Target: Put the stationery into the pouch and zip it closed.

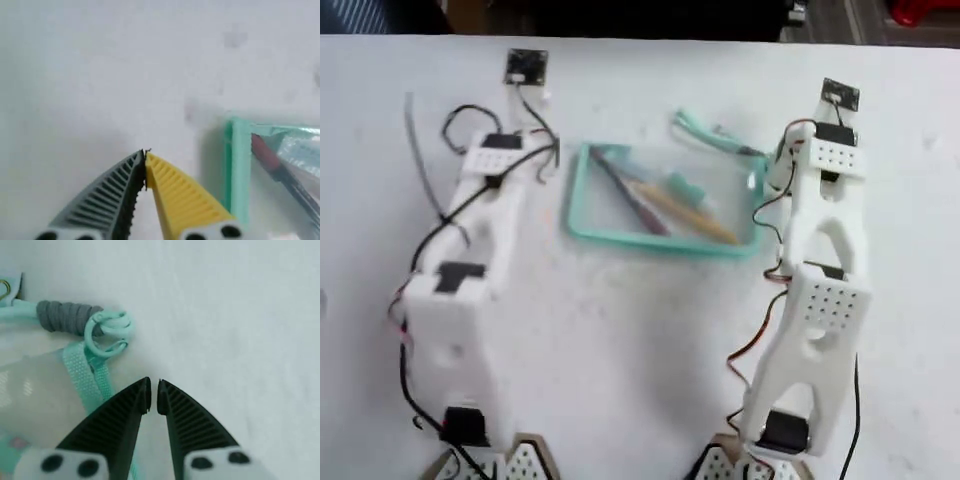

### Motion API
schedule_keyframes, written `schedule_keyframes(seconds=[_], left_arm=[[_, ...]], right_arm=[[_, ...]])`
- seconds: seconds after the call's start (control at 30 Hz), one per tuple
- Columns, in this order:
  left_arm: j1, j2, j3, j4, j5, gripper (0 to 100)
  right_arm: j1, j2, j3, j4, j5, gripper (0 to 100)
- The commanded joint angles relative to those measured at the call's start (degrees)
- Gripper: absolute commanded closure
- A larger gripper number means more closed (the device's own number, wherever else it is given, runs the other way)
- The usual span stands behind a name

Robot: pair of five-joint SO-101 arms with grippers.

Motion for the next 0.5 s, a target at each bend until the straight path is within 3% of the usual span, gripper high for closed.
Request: schedule_keyframes(seconds=[0.0,0.2,0.47], left_arm=[[5.41,10.68,-18.11,10.20,0.53,98],[11.38,19.82,-36.31,29.54,0.53,98],[11.30,24.31,-51.34,51.16,0.53,98]], right_arm=[[-1.71,-0.40,-0.18,-1.80,-0.18,98.1],[-6.73,-0.40,-0.18,2.07,2.29,98.1],[-12.18,-0.40,-0.18,7.78,7.21,98.1]])
